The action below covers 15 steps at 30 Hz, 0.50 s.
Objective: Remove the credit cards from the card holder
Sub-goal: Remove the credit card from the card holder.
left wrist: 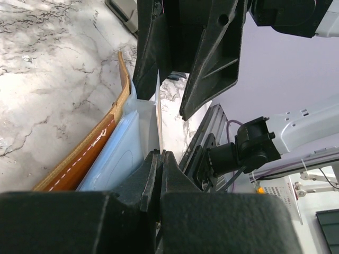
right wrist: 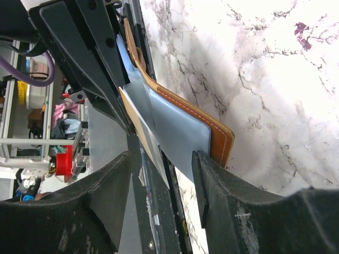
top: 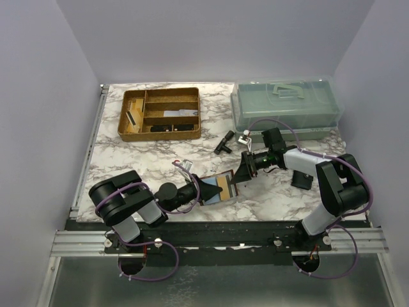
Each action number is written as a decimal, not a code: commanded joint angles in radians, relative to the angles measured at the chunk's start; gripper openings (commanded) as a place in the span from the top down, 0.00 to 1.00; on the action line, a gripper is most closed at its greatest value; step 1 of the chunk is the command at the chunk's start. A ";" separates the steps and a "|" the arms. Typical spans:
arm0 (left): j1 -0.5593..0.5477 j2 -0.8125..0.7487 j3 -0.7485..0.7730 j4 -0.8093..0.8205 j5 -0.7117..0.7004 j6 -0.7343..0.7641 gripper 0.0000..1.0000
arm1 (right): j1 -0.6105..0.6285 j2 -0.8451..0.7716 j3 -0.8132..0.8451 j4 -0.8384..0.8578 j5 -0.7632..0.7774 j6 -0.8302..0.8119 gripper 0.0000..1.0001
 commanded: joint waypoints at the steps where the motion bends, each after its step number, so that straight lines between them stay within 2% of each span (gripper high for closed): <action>1: -0.005 -0.017 0.021 0.137 0.034 0.015 1.00 | 0.005 0.011 0.005 0.000 -0.075 0.007 0.44; 8: -0.004 -0.008 0.065 0.137 0.061 0.010 1.00 | 0.018 -0.002 -0.017 0.071 -0.214 0.060 0.48; 13: -0.003 -0.044 0.041 0.137 0.047 0.016 1.00 | 0.018 -0.010 -0.013 0.081 -0.241 0.065 0.76; 15: 0.002 -0.067 0.015 0.137 0.031 0.015 1.00 | 0.018 -0.017 -0.012 0.085 -0.255 0.063 0.82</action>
